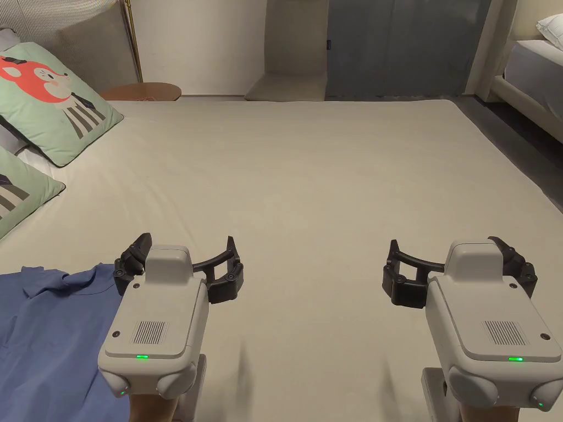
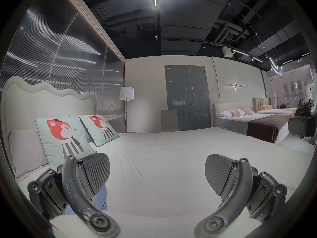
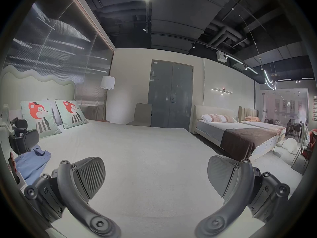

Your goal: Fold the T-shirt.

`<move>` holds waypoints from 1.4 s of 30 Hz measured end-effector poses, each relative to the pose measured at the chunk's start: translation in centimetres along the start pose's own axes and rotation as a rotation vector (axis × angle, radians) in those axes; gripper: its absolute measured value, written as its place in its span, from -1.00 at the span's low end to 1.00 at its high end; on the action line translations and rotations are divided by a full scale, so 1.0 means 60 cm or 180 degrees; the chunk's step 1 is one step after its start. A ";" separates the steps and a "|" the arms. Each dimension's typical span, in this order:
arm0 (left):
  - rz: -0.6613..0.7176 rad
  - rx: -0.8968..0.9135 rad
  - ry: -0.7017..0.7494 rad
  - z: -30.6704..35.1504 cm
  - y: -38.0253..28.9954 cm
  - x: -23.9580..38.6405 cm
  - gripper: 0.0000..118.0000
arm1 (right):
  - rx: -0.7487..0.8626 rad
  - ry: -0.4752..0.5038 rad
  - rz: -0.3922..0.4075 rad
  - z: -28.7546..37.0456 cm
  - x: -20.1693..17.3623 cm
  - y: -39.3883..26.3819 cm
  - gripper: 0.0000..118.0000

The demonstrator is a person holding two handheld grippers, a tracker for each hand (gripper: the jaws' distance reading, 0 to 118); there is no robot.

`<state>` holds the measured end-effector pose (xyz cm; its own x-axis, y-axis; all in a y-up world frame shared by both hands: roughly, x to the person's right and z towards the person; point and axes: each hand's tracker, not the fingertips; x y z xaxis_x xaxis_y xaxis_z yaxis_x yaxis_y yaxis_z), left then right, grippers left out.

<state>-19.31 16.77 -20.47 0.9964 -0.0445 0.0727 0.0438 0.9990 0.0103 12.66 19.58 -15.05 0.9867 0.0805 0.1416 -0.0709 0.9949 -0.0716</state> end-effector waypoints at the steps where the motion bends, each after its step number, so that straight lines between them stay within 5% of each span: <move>1: -0.0003 0.0001 0.0000 0.000 0.000 0.000 0.87 | 0.0002 -0.0008 0.0001 0.000 0.000 0.000 1.00; 42: -0.0047 0.0010 -0.0004 0.000 0.003 0.003 0.87 | 0.0022 -0.0006 -0.0018 0.002 0.006 0.003 1.00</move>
<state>-19.13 16.97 -20.47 0.9955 -0.0592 0.0739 0.0583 0.9982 0.0144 12.99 19.82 -14.92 0.9868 0.0749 0.1438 -0.0663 0.9957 -0.0640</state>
